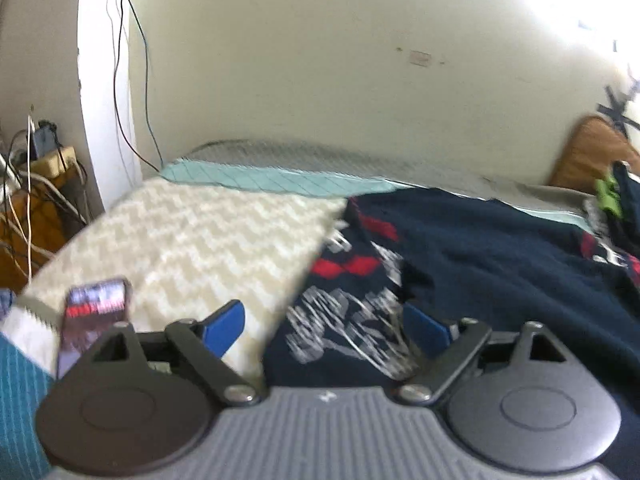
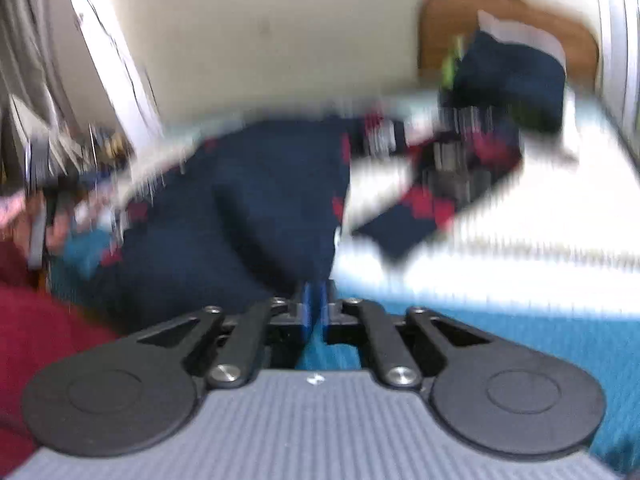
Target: Fold small clothes
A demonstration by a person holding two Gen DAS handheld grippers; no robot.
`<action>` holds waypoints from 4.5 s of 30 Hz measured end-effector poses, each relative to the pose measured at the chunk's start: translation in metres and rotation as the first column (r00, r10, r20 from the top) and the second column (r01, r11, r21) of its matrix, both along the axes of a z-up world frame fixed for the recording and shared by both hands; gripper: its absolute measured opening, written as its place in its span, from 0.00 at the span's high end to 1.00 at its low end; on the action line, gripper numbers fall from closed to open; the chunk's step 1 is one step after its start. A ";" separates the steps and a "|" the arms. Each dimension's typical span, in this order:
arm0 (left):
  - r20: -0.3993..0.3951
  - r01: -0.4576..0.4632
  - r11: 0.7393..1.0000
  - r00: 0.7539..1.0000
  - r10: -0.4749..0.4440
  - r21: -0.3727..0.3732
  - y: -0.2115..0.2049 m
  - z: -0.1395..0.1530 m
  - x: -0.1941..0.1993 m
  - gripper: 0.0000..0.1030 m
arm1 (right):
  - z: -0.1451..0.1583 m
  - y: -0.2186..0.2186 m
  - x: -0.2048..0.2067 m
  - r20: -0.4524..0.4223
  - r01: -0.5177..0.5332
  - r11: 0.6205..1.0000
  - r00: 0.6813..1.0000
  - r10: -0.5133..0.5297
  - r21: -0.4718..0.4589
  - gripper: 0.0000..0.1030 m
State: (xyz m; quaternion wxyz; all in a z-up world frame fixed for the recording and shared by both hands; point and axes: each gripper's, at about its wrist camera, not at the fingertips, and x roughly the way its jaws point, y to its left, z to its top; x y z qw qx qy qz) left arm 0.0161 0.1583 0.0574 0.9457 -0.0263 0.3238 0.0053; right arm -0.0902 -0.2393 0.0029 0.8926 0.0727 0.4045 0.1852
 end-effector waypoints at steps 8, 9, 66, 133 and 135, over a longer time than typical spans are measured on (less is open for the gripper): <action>-0.111 0.025 1.000 0.993 -0.023 0.012 0.006 -0.015 0.100 0.12 | 0.032 -0.002 0.051 0.222 0.132 0.991 0.967 -0.128 -0.004 0.78; -0.118 0.038 0.999 0.992 -0.036 0.014 0.002 -0.016 0.113 0.07 | 0.038 0.000 0.065 0.254 0.123 0.992 0.960 -0.117 -0.008 0.72; -0.031 0.061 0.997 0.998 -0.060 0.054 0.049 0.032 0.082 0.38 | -0.013 0.281 0.220 -0.030 -0.530 0.796 0.827 0.561 0.294 0.70; -0.138 0.080 0.973 0.984 -0.111 -0.215 -0.023 -0.057 0.215 0.44 | 0.020 0.077 0.373 0.031 0.018 0.989 0.999 -0.013 -0.148 0.48; -0.131 0.099 0.968 0.983 -0.131 -0.230 -0.027 -0.052 0.208 0.40 | 0.006 0.081 0.375 0.000 -0.016 0.987 1.000 0.016 -0.162 0.46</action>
